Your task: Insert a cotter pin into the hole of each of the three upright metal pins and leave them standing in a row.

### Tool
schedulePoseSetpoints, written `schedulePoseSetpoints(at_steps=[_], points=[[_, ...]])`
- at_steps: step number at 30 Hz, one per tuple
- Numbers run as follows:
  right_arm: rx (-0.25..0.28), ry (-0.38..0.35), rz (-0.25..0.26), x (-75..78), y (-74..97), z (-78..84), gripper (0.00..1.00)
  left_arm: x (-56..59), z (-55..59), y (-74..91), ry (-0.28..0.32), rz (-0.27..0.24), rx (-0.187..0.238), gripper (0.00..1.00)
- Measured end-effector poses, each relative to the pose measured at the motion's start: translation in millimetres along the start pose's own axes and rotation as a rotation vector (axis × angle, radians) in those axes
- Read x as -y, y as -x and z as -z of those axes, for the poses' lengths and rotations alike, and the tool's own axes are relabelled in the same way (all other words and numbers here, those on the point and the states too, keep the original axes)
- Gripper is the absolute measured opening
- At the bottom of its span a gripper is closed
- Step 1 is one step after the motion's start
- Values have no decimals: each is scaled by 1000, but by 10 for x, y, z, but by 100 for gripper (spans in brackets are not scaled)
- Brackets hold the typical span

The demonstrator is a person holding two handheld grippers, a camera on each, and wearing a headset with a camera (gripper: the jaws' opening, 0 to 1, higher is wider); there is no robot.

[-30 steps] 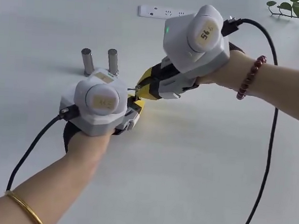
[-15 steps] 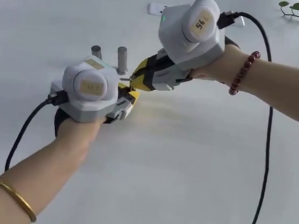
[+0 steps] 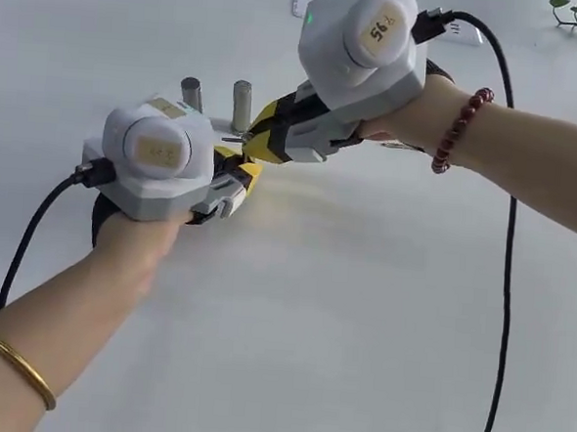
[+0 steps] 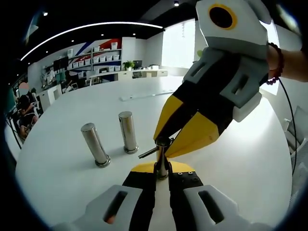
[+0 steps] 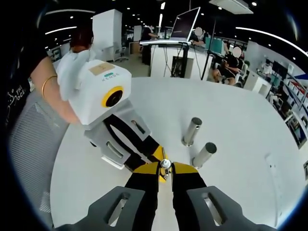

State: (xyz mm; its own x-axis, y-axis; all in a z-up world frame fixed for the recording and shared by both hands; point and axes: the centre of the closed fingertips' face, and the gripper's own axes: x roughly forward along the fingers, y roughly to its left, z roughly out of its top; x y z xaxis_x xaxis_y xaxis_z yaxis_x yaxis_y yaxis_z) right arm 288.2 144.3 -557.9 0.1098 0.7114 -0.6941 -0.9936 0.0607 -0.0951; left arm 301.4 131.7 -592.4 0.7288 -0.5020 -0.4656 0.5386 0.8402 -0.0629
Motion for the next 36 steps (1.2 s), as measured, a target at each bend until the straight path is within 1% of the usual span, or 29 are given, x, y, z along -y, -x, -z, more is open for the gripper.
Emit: schedulePoseSetpoints(at_steps=[6, 9, 11, 12, 14, 16, 19, 21, 24, 26, 29, 31, 34, 35, 36], points=[[4, 7, -3, -14, 5, -3, 4, -2, 8, -6, 17, 3, -6, 7], [-7, -2, 1, -20, -3, 12, 4, -5, 16, -9, 19, 1, -11, 8], [-12, 0, 0, -33, -12, 25, 4, -11, 28, -11, 40, 4, -17, 8], [-14, 2, 0, -42, -15, 32, 4, -15, 47, -8, 60, 6, -25, 8], [-17, 3, 0, -43, -16, 39, 4, -9, 62, 2, 47, 7, -29, 8], [-16, 0, 1, -38, -15, 46, 5, -6, 89, 13, 31, 5, -43, 10], [-11, -11, 5, -24, -14, 55, 7, 4, 109, 23, 33, 3, -50, 15], [-3, -23, 8, -28, 2, 51, 11, 15, 113, 30, 32, 4, -52, 16], [2, -26, 17, -14, 23, 49, 11, 27, 110, 28, 27, 6, -53, 16], [8, -33, 17, -3, 41, 49, 13, 31, 102, 30, 28, 5, -51, 18], [35, -55, 17, 1, 91, 11, 14, 33, 92, 48, 28, 1, -50, 21], [65, -83, 16, 15, 115, -16, 15, 34, 84, 75, 29, 1, -50, 24], [121, -149, 26, 69, 178, -112, 17, 26, 70, 125, 27, -3, -46, 28], [128, -156, 28, 77, 188, -122, 17, 20, 67, 140, 27, -4, -45, 29], [145, -176, 37, 147, 190, -137, 18, 14, 62, 160, 28, -4, -43, 31]])
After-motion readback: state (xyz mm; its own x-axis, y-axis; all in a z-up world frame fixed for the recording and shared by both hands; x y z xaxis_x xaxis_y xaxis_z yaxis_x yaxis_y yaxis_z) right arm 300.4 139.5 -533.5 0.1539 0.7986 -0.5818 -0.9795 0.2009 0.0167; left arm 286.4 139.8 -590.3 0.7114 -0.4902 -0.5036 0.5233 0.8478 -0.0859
